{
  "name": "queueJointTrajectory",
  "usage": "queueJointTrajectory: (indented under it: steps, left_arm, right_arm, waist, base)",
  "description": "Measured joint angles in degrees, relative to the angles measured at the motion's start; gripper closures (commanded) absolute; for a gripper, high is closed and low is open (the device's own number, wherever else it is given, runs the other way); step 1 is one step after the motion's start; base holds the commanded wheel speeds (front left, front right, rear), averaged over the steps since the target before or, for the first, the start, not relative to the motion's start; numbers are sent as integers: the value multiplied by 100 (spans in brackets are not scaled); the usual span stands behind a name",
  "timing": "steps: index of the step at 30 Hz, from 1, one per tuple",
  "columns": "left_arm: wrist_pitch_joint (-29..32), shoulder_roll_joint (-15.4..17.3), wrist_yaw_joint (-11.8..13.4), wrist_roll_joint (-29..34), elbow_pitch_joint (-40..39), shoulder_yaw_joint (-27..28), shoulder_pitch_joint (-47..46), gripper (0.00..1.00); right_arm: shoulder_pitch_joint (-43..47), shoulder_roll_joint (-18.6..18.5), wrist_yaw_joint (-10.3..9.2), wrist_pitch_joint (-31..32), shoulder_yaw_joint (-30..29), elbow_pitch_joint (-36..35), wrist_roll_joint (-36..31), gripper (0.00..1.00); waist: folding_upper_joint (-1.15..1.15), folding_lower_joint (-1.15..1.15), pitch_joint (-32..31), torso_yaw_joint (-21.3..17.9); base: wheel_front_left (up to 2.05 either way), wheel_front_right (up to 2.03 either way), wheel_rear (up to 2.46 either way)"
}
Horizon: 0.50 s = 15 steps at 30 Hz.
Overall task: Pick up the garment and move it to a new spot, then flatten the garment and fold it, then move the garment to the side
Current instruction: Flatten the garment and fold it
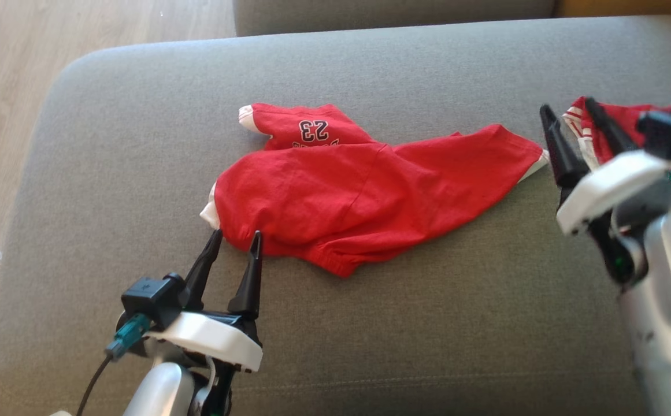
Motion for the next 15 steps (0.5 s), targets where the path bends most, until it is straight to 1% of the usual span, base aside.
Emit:
queueJointTrajectory:
  steps: [3,7,10,15]
  left_arm:
    - [0,-4,104,0,112,105,22,0]
    - [1,-10,372,0,620,324,22,0]
    - [1,-11,516,-26,1049,520,-34,0]
    - [1,-18,531,-57,1499,681,-376,0]
  right_arm:
    - [659,209,0,-147,-38,-773,155,0]
    - [1445,499,0,-257,-5,-1536,242,0]
    - [1756,623,0,-285,99,-1889,285,0]
    - [1805,709,0,-322,223,-2173,327,0]
  waist:
    - [0,0,4,-74]
    - [0,0,85,-176]
    - [0,0,149,-272]
    - [0,0,244,-398]
  base:
    - [0,0,0]
    - [0,0,0]
    - [0,0,0]
    - [0,0,0]
